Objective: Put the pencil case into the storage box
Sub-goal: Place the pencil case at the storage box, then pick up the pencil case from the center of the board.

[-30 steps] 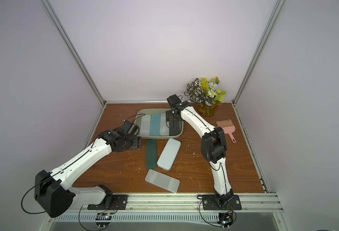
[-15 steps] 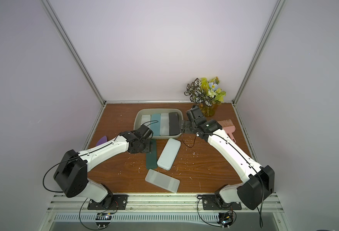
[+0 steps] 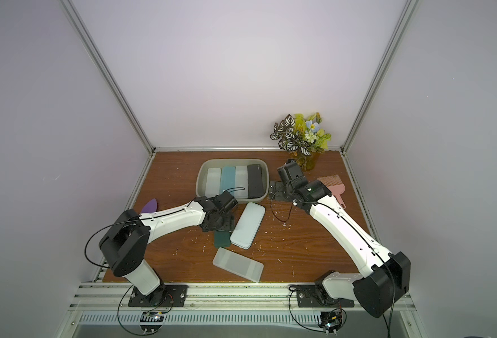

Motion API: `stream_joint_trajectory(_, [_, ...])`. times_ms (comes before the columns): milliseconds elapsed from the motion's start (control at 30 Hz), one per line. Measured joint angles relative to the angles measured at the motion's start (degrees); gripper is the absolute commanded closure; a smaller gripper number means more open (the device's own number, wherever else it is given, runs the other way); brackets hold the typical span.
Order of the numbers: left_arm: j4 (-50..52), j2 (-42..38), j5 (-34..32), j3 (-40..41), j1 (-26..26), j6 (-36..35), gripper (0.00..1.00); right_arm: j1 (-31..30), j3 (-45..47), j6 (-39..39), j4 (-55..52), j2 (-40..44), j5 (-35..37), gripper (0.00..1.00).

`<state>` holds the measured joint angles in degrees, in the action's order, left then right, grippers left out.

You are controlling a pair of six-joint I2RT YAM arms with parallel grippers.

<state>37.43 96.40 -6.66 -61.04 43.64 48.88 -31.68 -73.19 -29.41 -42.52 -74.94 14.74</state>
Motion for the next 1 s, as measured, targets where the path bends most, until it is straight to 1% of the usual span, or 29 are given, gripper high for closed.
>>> stream_joint_trajectory(200, [-0.15, 0.98, -0.09, 0.02, 0.15, 0.92, 0.27, 0.0, 0.0, 0.0, -0.04, -0.04, -0.07, 0.04])
stream_joint_trajectory(433, [-0.66, 1.75, -0.09, 0.87, 0.22, 1.11, 0.28, 0.0, 0.0, 0.0, 0.0, -0.2, -0.24, 0.04])
stream_joint_trajectory(500, [-0.96, 1.79, -0.09, 1.11, 0.22, 1.09, 0.29, 0.0, 0.0, 0.02, 0.02, -0.33, -0.33, 0.04])
stream_joint_trajectory(667, [-1.16, 1.46, -0.28, 1.33, 0.22, 0.92, 0.43, 0.0, 0.0, 0.0, 0.07, -0.79, -0.7, 0.04])
stream_joint_trajectory(733, [-0.83, 1.09, -0.57, 1.57, 0.22, 0.63, 0.46, 0.0, 0.0, 0.02, 0.11, -0.96, -1.01, 0.04])
stream_joint_trajectory(833, [0.96, -0.37, -1.09, 1.81, 0.2, 0.39, 0.47, 0.0, 0.0, 0.02, 0.11, -1.2, -1.42, 0.04])
stream_joint_trajectory(1000, [5.07, -7.45, -1.66, 1.11, -0.85, -0.79, 0.46, 0.0, 0.0, 0.02, 0.17, -1.27, -1.53, 0.03])
